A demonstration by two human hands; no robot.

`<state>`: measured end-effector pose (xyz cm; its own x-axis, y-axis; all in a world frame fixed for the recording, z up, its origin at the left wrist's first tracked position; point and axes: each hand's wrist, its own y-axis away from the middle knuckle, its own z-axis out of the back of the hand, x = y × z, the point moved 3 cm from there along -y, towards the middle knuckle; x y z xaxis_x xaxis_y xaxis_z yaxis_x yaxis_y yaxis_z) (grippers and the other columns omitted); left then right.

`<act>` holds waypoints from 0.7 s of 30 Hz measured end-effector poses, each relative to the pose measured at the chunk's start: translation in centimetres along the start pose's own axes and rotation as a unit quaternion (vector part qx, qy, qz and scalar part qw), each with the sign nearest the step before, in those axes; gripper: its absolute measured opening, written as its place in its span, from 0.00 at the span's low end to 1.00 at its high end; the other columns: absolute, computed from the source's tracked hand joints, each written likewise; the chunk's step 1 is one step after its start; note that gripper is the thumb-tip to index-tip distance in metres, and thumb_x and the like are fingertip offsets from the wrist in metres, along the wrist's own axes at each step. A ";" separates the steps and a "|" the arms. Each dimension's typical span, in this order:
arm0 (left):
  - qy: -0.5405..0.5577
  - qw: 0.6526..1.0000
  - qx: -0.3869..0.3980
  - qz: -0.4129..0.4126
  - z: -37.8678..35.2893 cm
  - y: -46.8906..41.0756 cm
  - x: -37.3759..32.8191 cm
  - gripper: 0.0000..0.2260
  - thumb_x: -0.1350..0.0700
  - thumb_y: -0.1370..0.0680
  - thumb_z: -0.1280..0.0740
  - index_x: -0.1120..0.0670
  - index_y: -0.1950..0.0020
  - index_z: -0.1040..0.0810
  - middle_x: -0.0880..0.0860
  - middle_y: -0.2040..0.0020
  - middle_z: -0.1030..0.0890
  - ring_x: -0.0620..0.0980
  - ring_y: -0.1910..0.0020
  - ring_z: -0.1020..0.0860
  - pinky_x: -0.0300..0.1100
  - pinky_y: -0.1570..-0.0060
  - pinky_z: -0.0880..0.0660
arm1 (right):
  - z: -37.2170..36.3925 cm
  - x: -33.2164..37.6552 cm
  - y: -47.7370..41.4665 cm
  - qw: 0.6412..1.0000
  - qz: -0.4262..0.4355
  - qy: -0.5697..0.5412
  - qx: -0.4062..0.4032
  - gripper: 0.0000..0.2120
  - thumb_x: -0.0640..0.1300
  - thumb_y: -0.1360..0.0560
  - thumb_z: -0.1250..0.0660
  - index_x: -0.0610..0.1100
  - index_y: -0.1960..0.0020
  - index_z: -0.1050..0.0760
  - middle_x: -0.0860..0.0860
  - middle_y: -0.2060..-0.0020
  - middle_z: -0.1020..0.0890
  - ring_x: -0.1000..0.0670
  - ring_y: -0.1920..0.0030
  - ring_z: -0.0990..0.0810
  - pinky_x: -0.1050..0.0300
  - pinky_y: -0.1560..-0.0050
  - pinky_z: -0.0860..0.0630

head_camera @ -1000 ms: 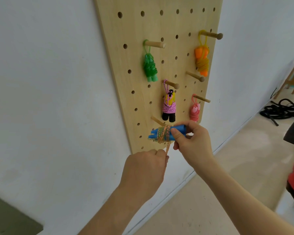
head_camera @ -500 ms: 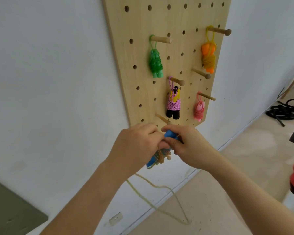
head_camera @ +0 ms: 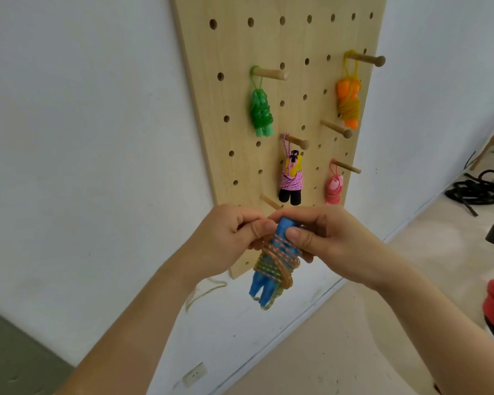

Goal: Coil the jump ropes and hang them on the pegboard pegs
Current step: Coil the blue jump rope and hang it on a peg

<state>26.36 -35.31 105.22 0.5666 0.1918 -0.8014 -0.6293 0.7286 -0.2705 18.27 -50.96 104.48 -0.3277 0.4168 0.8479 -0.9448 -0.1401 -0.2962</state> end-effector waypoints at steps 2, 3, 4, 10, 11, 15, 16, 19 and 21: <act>0.074 0.997 -0.011 0.023 -0.3 0.1 0.3 0.10 0.48 0.28 0.34 0.53 0.63 0.17 0.49 0.71 0.22 0.44 0.71 0.25 0.36 0.67 0.27 | 0.2 -0.4 0.0 0.999 -0.002 -0.050 -0.017 0.11 0.42 0.21 0.36 0.45 0.41 0.20 0.48 0.63 0.19 0.50 0.68 0.27 0.58 0.66 0.26; 0.104 0.994 -0.019 0.032 -0.4 0.1 0.6 0.10 0.49 0.29 0.32 0.54 0.63 0.17 0.50 0.72 0.22 0.45 0.72 0.27 0.35 0.70 0.29 | 0.3 -0.6 0.0 0.997 -0.009 -0.077 -0.028 0.11 0.43 0.22 0.35 0.45 0.42 0.20 0.48 0.63 0.19 0.50 0.68 0.27 0.59 0.66 0.27; 0.136 0.989 -0.027 0.043 -0.6 0.1 1.0 0.09 0.50 0.30 0.31 0.54 0.63 0.16 0.53 0.72 0.23 0.46 0.73 0.28 0.36 0.72 0.30 | 0.4 -0.9 0.0 0.994 -0.015 -0.098 -0.034 0.11 0.44 0.23 0.34 0.46 0.43 0.19 0.48 0.63 0.19 0.50 0.67 0.27 0.60 0.66 0.27; 0.246 0.969 0.007 0.038 -1.5 0.2 2.8 0.13 0.41 0.34 0.26 0.50 0.65 0.17 0.51 0.72 0.28 0.45 0.73 0.34 0.35 0.72 0.35 | -0.4 -2.1 0.0 0.978 -0.048 -0.200 -0.017 0.11 0.46 0.24 0.33 0.46 0.45 0.17 0.47 0.64 0.20 0.52 0.68 0.29 0.61 0.69 0.31; 0.260 0.964 0.030 0.040 -1.6 0.1 3.1 0.14 0.41 0.34 0.25 0.51 0.63 0.17 0.54 0.69 0.27 0.48 0.69 0.32 0.38 0.67 0.33 | -0.4 -2.1 0.0 0.975 -0.050 -0.214 -0.011 0.11 0.46 0.24 0.34 0.45 0.46 0.17 0.47 0.64 0.20 0.52 0.68 0.29 0.62 0.69 0.31; 0.320 0.943 0.041 0.076 -1.8 0.4 4.6 0.17 0.47 0.30 0.26 0.60 0.52 0.17 0.66 0.55 0.24 0.62 0.57 0.27 0.55 0.53 0.29 | -0.8 -2.1 -0.1 0.966 -0.050 -0.255 -0.007 0.10 0.45 0.24 0.34 0.43 0.46 0.18 0.46 0.63 0.20 0.51 0.68 0.28 0.59 0.69 0.33; 0.337 0.937 0.016 0.090 -2.3 0.4 4.5 0.15 0.51 0.28 0.29 0.63 0.51 0.19 0.66 0.56 0.21 0.60 0.59 0.22 0.51 0.55 0.24 | -1.0 -2.2 -0.3 0.964 -0.054 -0.262 -0.018 0.10 0.45 0.25 0.33 0.43 0.47 0.18 0.45 0.63 0.20 0.50 0.69 0.28 0.58 0.69 0.33; 0.397 0.894 -0.100 0.183 -4.9 0.4 4.6 0.15 0.63 0.20 0.42 0.57 0.59 0.17 0.55 0.67 0.18 0.46 0.72 0.20 0.36 0.67 0.25 | -1.7 -3.2 -0.8 0.943 -0.075 -0.312 -0.094 0.08 0.41 0.26 0.32 0.41 0.49 0.19 0.42 0.62 0.21 0.49 0.70 0.27 0.59 0.69 0.30; 0.440 0.860 -0.146 0.214 -6.8 0.7 4.7 0.17 0.64 0.19 0.45 0.55 0.60 0.19 0.50 0.74 0.24 0.42 0.79 0.29 0.32 0.75 0.33 | -2.3 -3.8 -0.9 0.926 -0.092 -0.334 -0.149 0.06 0.35 0.24 0.33 0.38 0.48 0.21 0.41 0.63 0.23 0.49 0.72 0.26 0.60 0.70 0.28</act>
<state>24.96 -38.39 97.63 -0.2916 -0.2647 -0.9192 -0.8595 0.4943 0.1303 20.44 -50.36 100.49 -0.1858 -0.2530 0.9495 -0.9742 0.1733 -0.1445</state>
